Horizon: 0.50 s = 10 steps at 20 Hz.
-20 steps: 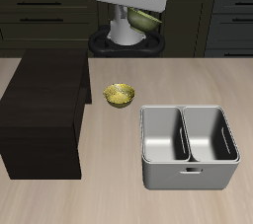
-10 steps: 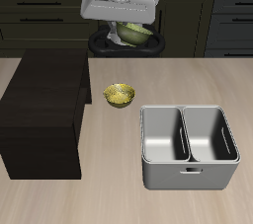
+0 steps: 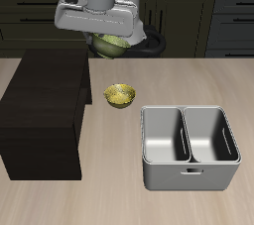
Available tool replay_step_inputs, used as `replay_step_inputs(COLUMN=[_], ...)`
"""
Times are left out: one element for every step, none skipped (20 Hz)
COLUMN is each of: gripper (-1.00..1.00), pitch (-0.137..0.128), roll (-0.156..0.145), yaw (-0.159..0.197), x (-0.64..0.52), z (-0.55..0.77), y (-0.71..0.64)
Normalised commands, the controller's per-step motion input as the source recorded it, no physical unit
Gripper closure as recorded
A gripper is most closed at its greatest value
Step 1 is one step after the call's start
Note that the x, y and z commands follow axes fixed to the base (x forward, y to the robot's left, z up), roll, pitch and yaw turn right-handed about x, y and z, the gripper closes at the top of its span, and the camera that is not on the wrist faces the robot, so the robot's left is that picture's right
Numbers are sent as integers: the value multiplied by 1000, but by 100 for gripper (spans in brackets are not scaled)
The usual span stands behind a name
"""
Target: Place the green bowl on top of the shelf
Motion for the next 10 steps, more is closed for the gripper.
replay_step_inputs(gripper=[100,100,100,100,100,100,100,100,100,100], pitch=[14,6,-10,17,-6,-50,58,-23,-36,-3], roll=[-30,-40,-66,-52,-37,-52,-10,-48,8,-42], yaw=[-30,-14,0,-31,-18,49,-25,-42,47,-55], x=[147,99,45,78,39,45,58,-14,-55,-74], z=[26,29,34,13,57,36,-35,64,75,66], y=[-598,-643,-313,-747,-560,-509,-477,-467,-370,-468])
